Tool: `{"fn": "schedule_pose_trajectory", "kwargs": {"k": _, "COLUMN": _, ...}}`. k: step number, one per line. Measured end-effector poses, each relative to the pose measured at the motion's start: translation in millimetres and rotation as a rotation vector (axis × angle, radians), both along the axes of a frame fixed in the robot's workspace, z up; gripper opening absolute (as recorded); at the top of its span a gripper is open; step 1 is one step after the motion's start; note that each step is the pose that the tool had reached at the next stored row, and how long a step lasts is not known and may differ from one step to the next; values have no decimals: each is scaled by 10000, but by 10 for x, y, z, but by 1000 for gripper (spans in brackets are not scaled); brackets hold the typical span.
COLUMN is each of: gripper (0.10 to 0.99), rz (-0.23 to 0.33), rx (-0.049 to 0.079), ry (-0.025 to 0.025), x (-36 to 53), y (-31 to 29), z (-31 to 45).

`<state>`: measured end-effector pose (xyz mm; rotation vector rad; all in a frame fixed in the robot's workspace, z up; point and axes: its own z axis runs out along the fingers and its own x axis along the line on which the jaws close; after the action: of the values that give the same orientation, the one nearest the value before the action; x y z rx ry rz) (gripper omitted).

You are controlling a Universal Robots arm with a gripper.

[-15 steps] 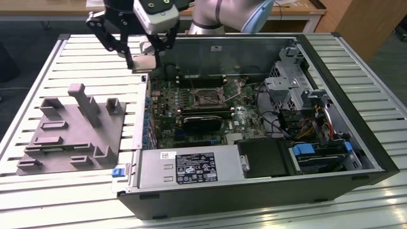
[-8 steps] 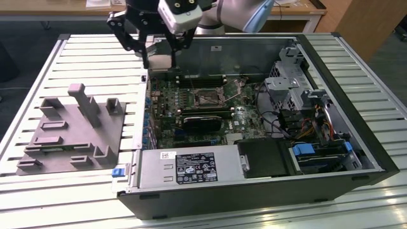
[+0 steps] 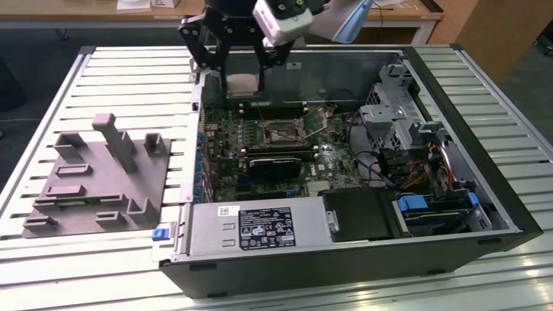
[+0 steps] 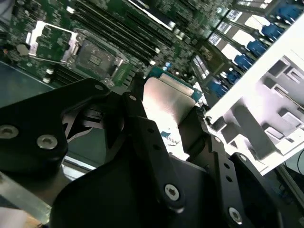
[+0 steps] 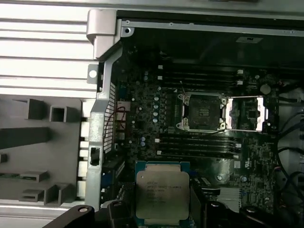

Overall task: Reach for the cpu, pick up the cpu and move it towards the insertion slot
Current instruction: 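Pick up the cpu and move it towards the insertion slot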

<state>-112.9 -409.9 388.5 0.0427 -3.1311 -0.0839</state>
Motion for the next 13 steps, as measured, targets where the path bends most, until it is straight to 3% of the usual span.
{"fn": "schedule_pose_trajectory", "kwargs": {"k": 8, "gripper": 541, "rz": -2, "rx": -1, "ry": 11, "x": 360, "y": 7, "z": -7}}
{"fn": "schedule_pose_trajectory", "kwargs": {"k": 13, "gripper": 541, "rz": -2, "rx": 0, "ry": 14, "x": 534, "y": 50, "z": -31}}
